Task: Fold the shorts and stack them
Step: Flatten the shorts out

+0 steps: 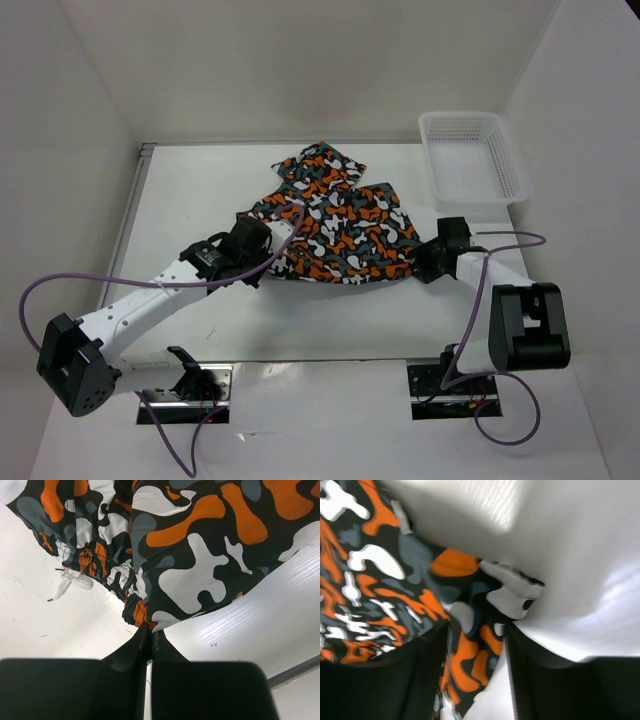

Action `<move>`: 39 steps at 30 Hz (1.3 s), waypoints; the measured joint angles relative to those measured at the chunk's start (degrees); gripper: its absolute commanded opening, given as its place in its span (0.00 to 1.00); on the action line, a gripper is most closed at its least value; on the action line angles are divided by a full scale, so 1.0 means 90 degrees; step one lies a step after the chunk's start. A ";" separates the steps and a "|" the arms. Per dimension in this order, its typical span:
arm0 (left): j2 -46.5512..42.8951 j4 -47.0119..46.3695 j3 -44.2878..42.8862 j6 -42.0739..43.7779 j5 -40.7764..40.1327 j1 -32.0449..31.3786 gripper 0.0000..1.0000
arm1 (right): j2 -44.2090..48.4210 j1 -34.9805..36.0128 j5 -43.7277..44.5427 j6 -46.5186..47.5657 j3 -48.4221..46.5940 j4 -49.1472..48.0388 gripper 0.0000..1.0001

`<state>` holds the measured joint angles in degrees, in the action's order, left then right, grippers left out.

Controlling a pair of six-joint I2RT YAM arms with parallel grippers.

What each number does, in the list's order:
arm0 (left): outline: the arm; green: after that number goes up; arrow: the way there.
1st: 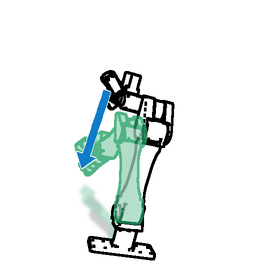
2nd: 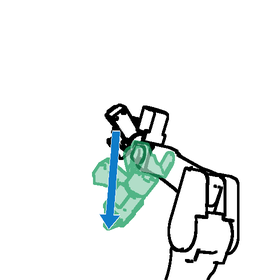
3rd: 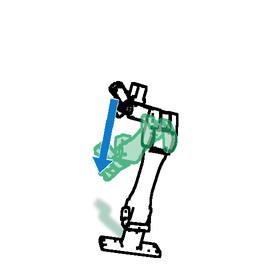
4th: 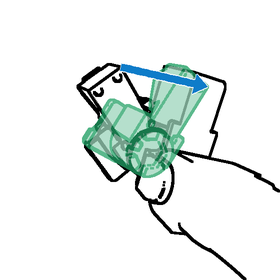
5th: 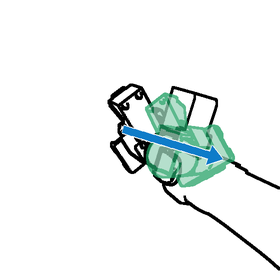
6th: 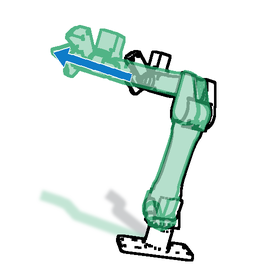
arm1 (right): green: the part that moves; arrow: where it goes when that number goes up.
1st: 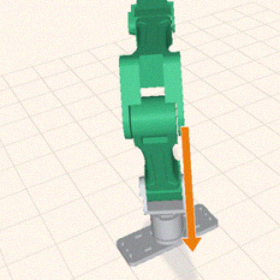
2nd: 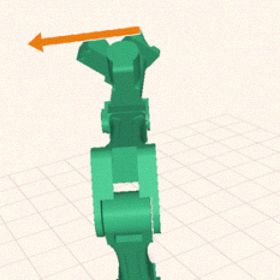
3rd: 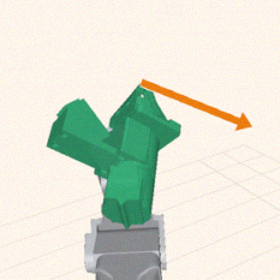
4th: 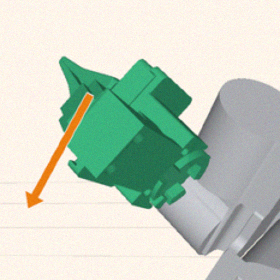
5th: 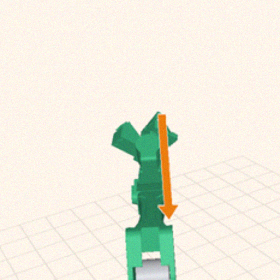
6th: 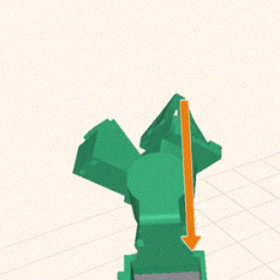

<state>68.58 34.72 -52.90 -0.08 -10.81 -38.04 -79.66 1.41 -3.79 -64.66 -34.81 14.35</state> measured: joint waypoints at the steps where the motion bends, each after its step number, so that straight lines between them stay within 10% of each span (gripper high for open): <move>1: 0.0002 0.0000 -0.0027 0.0000 0.0000 0.0005 0.00 | 0.0121 0.0005 0.0041 0.0012 0.0000 0.0095 0.64; 7: 0.0036 0.0005 -0.0100 0.0002 -0.0007 0.0090 0.00 | 0.1311 0.0007 0.0294 -0.0075 0.0134 0.0556 0.47; 32: 0.0080 0.0243 -0.0765 0.0002 0.0187 0.0515 0.00 | 0.2057 0.0602 -0.0189 -0.1579 0.1581 0.0328 0.57; 39: 0.0080 0.0245 -0.0767 0.0000 0.0206 0.0559 0.00 | 0.1462 0.0617 -0.0068 -0.1678 0.1341 -0.0053 0.37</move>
<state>69.30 36.93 -59.81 -0.08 -8.95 -33.01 -66.50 6.96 -4.40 -79.77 -22.74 13.87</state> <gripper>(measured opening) 0.019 0.464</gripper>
